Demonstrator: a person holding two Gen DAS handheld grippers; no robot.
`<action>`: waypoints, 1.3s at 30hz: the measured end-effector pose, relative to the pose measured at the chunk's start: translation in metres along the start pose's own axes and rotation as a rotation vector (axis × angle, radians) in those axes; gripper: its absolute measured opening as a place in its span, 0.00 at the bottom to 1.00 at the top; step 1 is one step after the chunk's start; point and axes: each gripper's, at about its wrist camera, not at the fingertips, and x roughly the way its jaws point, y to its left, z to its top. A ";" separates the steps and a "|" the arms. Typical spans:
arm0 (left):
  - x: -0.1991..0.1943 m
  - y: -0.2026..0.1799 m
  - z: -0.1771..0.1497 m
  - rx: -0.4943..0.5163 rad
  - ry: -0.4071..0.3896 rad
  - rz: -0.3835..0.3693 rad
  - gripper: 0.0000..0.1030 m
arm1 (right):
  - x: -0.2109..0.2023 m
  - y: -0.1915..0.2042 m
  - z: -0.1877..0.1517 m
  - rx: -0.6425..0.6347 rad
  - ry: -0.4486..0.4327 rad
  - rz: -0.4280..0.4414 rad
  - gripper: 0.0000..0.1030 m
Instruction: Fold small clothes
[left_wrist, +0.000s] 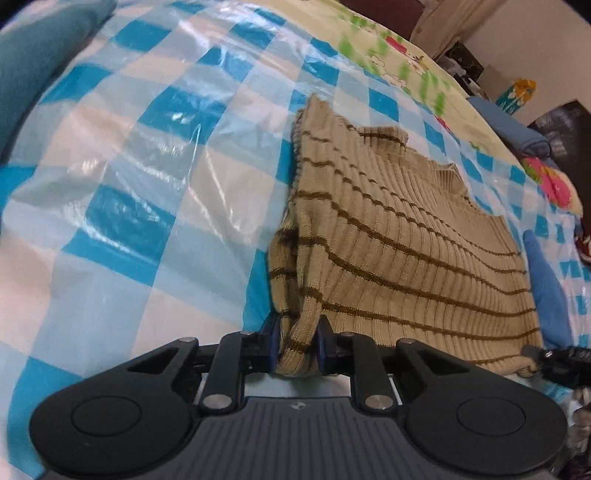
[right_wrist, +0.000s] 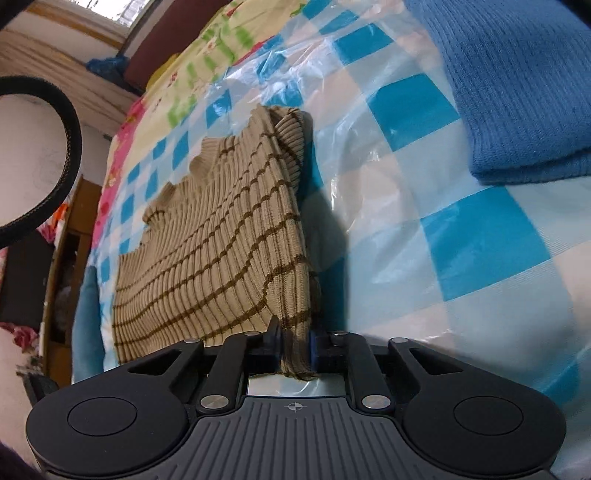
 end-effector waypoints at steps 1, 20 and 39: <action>-0.002 -0.003 0.001 0.008 -0.005 0.010 0.23 | -0.004 0.004 0.001 -0.014 -0.013 -0.011 0.19; 0.010 -0.035 0.044 0.129 -0.280 0.138 0.31 | 0.048 0.049 0.073 -0.178 -0.221 -0.159 0.11; -0.003 -0.032 0.028 0.111 -0.346 0.212 0.35 | 0.016 0.022 0.059 -0.138 -0.357 -0.185 0.16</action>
